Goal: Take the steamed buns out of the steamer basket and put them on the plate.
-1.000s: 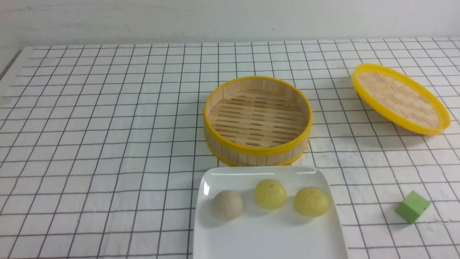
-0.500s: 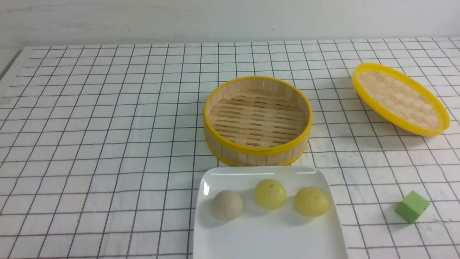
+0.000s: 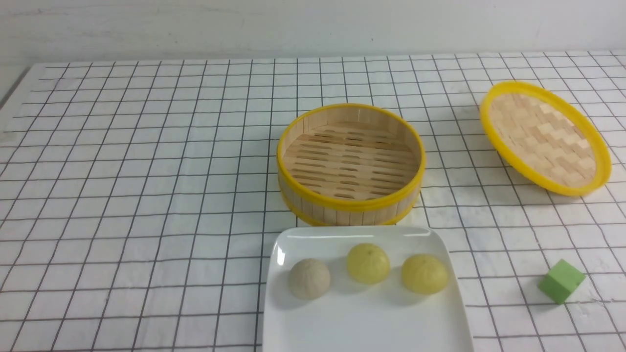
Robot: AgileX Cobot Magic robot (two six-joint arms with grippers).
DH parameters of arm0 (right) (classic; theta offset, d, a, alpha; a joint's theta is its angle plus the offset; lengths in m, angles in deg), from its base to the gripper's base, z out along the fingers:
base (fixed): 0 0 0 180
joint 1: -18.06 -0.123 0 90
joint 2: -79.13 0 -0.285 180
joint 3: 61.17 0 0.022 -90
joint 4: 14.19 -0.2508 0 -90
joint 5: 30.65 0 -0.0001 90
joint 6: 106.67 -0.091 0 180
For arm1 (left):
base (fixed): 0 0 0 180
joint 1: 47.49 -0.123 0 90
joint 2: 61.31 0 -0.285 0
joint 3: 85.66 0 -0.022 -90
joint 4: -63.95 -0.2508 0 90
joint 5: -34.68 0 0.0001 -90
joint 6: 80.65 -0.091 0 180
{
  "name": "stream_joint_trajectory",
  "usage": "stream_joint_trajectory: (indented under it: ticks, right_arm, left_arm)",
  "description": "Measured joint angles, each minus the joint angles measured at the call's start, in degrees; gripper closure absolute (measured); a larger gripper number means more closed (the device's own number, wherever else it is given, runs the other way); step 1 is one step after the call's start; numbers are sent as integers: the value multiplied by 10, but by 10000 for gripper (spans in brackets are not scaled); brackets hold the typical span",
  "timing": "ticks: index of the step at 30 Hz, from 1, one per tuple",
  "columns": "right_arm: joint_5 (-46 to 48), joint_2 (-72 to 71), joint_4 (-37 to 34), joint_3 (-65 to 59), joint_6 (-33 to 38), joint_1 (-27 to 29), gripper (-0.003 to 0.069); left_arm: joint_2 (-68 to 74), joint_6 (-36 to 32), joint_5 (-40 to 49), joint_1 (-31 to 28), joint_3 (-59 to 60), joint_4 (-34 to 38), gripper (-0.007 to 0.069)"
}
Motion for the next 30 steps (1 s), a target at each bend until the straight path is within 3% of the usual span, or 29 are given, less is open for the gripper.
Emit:
stream_joint_trajectory:
  ticks: [30]
  right_arm:
    - [0, 0, 8, 0, 0, 0, 420]
  left_arm:
    - [0, 0, 1, 0, 0, -1, 210]
